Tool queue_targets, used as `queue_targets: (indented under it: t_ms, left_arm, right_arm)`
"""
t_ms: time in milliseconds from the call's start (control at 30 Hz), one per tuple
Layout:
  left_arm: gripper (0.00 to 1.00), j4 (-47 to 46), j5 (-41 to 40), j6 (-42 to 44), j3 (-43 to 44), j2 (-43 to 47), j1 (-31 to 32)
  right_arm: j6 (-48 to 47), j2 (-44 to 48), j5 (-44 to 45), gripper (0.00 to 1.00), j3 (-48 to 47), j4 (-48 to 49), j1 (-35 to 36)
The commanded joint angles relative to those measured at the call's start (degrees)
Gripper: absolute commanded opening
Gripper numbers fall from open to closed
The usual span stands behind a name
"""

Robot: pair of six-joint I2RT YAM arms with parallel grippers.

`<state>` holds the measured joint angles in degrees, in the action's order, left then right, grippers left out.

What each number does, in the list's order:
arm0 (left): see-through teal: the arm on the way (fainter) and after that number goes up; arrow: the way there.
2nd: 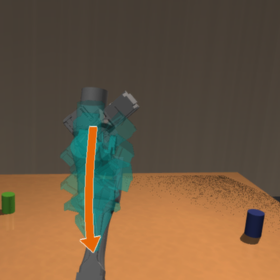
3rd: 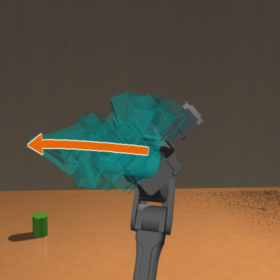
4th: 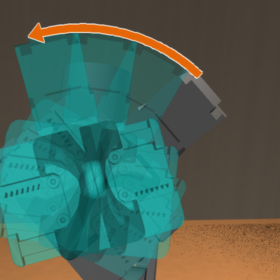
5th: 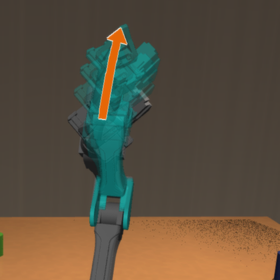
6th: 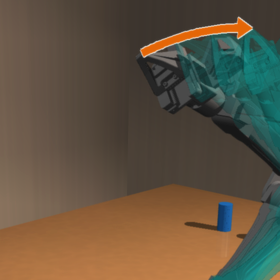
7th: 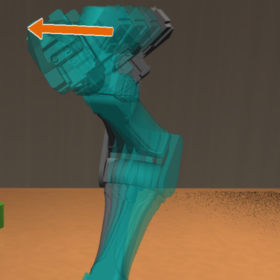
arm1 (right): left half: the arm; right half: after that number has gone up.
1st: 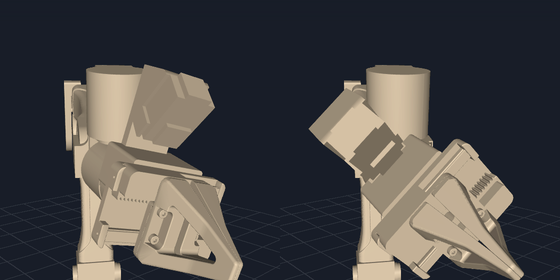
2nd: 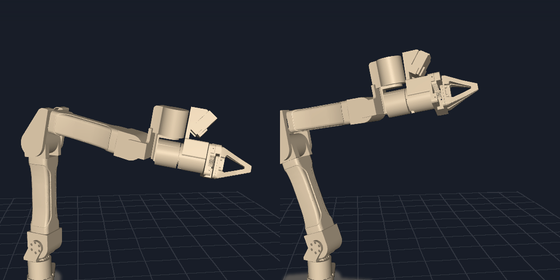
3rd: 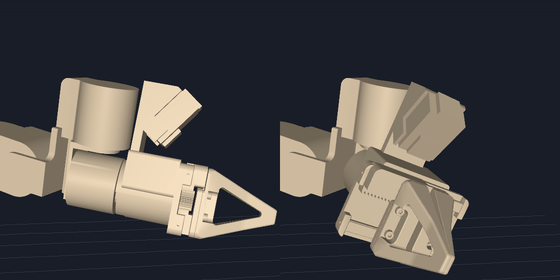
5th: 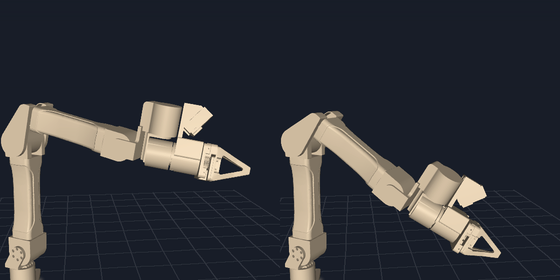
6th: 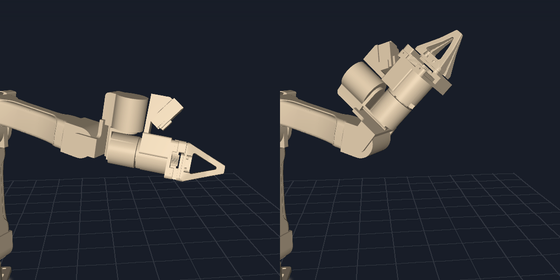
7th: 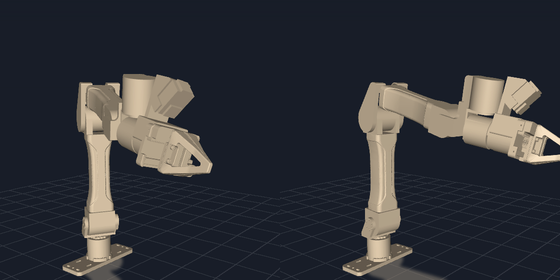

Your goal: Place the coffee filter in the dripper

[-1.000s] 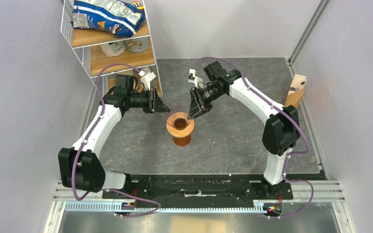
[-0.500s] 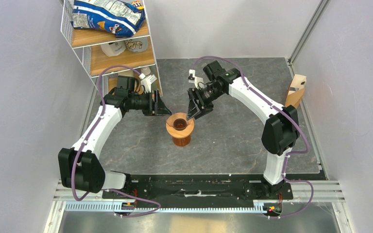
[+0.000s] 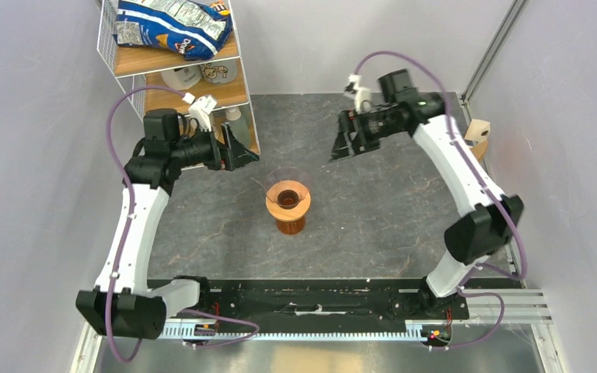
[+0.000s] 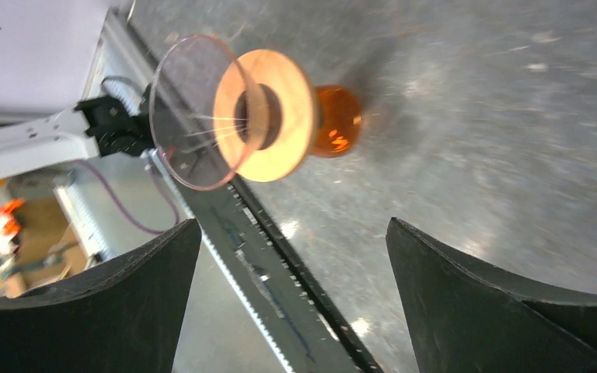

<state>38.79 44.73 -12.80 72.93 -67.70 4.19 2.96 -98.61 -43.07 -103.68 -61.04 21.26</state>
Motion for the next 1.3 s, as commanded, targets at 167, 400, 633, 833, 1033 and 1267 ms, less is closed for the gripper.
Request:
queue_targets:
  t_ms: [167, 400, 633, 833, 1033, 1267]
  left_arm:
    - [0.93, -5.39, -2.19, 0.15, -6.12, 11.42, -0.32]
    - [0.93, -9.87, 1.38, -4.45, -8.68, 11.76, -0.32]
    - [0.93, -9.13, 3.06, -4.69, -8.74, 10.23, -0.31]
    - [0.93, -7.29, 2.99, -3.9, -8.64, 9.55, -0.29]
    - [0.93, -6.88, 3.16, -4.37, -7.72, 8.37, -0.23]
    - [0.93, -6.89, 3.09, -4.91, -6.84, 7.24, -0.24]
  right_arm:
    - [-7.39, 19.31, 14.43, 0.91, 11.54, 1.36, -18.84]
    - [-10.4, 23.7, 21.42, 0.7, 23.34, 7.76, -38.17]
    - [-10.66, 20.18, 26.19, 0.58, 31.56, 19.91, -49.82]
    - [-9.7, 17.04, 30.71, 0.53, 38.96, 33.99, -52.4]
    - [-9.2, 12.42, 30.61, 0.5, 40.83, 41.94, -52.81]
    - [-9.29, 5.86, 31.15, 0.51, 38.54, 45.66, -52.88]
